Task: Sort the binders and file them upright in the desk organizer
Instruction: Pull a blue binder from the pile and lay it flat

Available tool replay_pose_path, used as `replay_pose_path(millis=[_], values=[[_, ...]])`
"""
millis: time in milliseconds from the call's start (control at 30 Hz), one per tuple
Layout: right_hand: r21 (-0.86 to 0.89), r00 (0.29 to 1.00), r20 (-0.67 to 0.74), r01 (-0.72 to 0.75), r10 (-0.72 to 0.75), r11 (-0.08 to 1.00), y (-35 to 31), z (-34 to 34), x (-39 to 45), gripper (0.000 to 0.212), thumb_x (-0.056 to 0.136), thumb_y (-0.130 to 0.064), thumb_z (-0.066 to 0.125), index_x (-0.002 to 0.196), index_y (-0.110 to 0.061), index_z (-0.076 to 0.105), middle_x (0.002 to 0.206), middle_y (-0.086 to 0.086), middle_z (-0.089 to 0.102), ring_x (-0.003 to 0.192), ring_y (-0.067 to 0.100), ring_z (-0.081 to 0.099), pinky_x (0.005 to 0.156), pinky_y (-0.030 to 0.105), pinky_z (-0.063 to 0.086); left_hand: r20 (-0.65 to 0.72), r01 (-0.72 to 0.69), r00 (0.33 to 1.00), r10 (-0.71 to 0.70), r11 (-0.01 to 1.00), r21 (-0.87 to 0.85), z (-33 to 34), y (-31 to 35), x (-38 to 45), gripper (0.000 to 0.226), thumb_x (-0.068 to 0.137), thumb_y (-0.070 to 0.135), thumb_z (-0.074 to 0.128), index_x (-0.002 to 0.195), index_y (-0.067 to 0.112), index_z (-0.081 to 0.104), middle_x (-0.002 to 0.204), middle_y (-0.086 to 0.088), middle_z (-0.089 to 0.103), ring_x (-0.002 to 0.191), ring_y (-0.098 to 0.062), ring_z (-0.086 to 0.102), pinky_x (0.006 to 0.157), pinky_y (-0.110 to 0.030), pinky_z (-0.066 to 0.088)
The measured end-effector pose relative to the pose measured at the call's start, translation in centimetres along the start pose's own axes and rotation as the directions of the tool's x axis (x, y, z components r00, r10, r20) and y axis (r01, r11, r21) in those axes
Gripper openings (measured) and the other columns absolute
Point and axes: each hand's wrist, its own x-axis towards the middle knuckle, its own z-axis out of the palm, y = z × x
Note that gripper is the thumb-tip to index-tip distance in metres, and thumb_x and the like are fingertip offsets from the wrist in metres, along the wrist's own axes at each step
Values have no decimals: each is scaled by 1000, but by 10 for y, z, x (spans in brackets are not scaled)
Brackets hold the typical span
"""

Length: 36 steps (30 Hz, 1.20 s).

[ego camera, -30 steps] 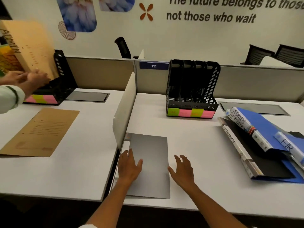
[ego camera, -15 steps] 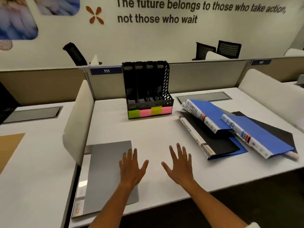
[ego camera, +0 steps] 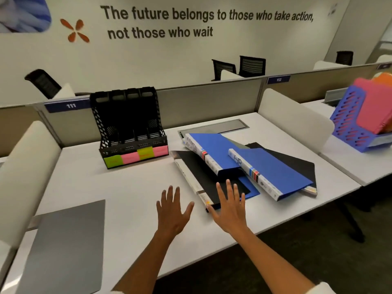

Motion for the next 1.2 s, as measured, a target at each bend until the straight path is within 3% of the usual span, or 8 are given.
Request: replay_pose_path(millis=[200, 400, 700, 833, 933, 1033, 1133, 1200], values=[[40, 997, -39, -65, 67, 997, 76, -9, 8, 87, 85, -78, 26, 148, -39, -19, 156, -2, -31, 147, 26, -19, 117, 54, 0, 3, -82, 997, 82, 996, -45, 30, 79, 14, 80, 91, 69, 35, 155, 27, 12, 164, 1, 3, 151, -22, 0, 120, -49, 10], [40, 987, -50, -151, 153, 988, 125, -19, 25, 89, 86, -76, 29, 152, -33, -10, 162, 4, -13, 149, 31, -7, 117, 56, 7, 21, -183, 982, 186, 978, -97, 52, 137, 30, 79, 92, 65, 38, 155, 23, 14, 164, 1, 5, 151, -19, -1, 121, -41, 12], [105, 962, -42, -264, 269, 959, 175, -27, 66, 86, 87, -74, 34, 153, -35, -4, 163, 4, -9, 149, 31, -5, 117, 57, 6, 111, -216, 960, 257, 932, -290, 90, 196, 86, 76, 94, 57, 44, 154, 16, 20, 161, -3, 21, 149, -18, 16, 119, -34, 21], [72, 956, 13, -293, 293, 953, 198, -29, 91, 85, 85, -77, 25, 152, -37, -11, 162, 2, -13, 149, 29, -8, 117, 55, 2, 121, -163, 967, 224, 909, -383, 102, 217, 114, 67, 93, 57, 48, 145, 14, 40, 147, -4, 44, 137, -19, 38, 109, -32, 35], [96, 946, 54, -323, 319, 942, 208, -27, 107, 83, 84, -78, 20, 152, -39, -8, 162, 0, -14, 150, 28, -8, 118, 53, 0, 116, -126, 969, 218, 842, -525, 113, 227, 129, 51, 89, 61, 52, 120, 21, 61, 114, 3, 65, 108, -13, 60, 80, -17, 45], [156, 928, 99, -371, 359, 915, 217, -22, 120, 71, 92, -70, 21, 153, -39, 2, 163, -1, -7, 150, 26, -4, 118, 53, 2, 191, 17, 974, 126, 790, -613, 122, 235, 144, 38, 88, 56, 58, 101, 21, 65, 96, 6, 67, 92, -11, 63, 64, -11, 43], [210, 902, 168, -427, 397, 880, 227, -19, 121, 59, 99, -58, 20, 153, -36, 13, 163, -1, 2, 150, 26, 0, 118, 53, 3, 335, 276, 941, -38, 656, -702, 137, 242, 149, 37, 87, 49, 64, 80, 13, 63, 77, 0, 65, 74, -15, 63, 64, -30, 57], [203, 897, 198, -432, 395, 879, 238, -17, 122, 55, 101, -54, 19, 153, -35, 17, 163, -1, 5, 150, 26, 2, 119, 53, 5, 443, 422, 891, -97, 536, -731, 146, 247, 149, 40, 85, 45, 68, 85, 6, 66, 74, -7, 67, 66, -18, 65, 64, -34, 60]])
